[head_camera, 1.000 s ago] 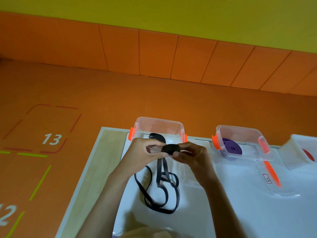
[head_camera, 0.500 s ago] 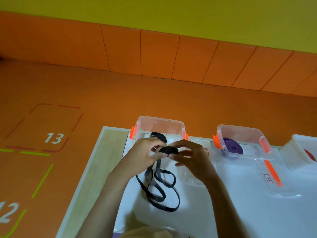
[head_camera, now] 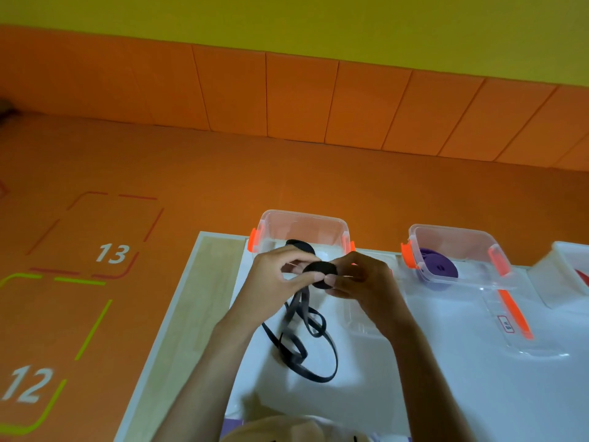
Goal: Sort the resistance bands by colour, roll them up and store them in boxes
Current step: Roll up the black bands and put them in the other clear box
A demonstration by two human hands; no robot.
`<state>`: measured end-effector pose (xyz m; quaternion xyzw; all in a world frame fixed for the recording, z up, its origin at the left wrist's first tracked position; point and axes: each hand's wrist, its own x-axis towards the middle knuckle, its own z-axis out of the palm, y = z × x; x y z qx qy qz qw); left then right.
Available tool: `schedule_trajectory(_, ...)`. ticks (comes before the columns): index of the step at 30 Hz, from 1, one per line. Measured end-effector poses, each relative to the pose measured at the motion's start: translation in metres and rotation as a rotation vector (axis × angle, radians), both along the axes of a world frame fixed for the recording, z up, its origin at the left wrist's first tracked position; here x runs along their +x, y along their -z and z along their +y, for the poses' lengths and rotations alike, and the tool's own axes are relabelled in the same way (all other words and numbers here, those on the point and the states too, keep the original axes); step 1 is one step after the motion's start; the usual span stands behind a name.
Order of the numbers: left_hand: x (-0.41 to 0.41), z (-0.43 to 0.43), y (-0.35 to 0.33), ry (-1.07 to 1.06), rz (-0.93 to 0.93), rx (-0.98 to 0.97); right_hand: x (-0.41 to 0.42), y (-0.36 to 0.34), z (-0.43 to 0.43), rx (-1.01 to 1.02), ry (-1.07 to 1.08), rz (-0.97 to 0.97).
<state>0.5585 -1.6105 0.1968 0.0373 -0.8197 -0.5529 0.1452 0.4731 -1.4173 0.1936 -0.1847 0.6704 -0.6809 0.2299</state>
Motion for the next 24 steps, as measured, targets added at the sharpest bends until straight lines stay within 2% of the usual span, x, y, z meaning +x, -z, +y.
schedule_trajectory(2, -0.002, 0.0, -0.001, -0.019, -0.017, 0.123, 0.006, 0.004, -0.003, -0.121, 0.073, -0.107)
schedule_trajectory(4, -0.001, -0.004, 0.001, -0.01, -0.056, 0.131, 0.012, 0.009, -0.004, -0.15, 0.045, -0.128)
schedule_trajectory(5, 0.0, -0.007, 0.002, 0.005, -0.078, 0.098, 0.014, 0.011, -0.003, -0.099, 0.013, -0.088)
schedule_trajectory(8, 0.005, -0.011, 0.007, 0.047, -0.133, 0.001, 0.012, 0.012, 0.003, 0.218, -0.027, 0.164)
schedule_trajectory(9, 0.007, -0.009, 0.007, 0.047, -0.134, 0.0, 0.01, 0.01, 0.004, 0.245, -0.019, 0.185)
schedule_trajectory(13, 0.009, 0.0, 0.004, -0.004, -0.07, 0.135, 0.011, 0.004, 0.007, 0.053, 0.081, 0.091)
schedule_trajectory(16, 0.01, -0.002, 0.002, -0.007, -0.053, 0.241, 0.018, 0.006, 0.007, -0.056, 0.053, -0.024)
schedule_trajectory(21, 0.01, -0.007, -0.004, 0.09, -0.109, -0.025, 0.02, 0.005, 0.005, 0.074, -0.041, -0.022)
schedule_trajectory(24, 0.01, -0.001, -0.007, 0.038, -0.015, 0.04, 0.019, 0.004, 0.006, -0.062, 0.004, -0.029)
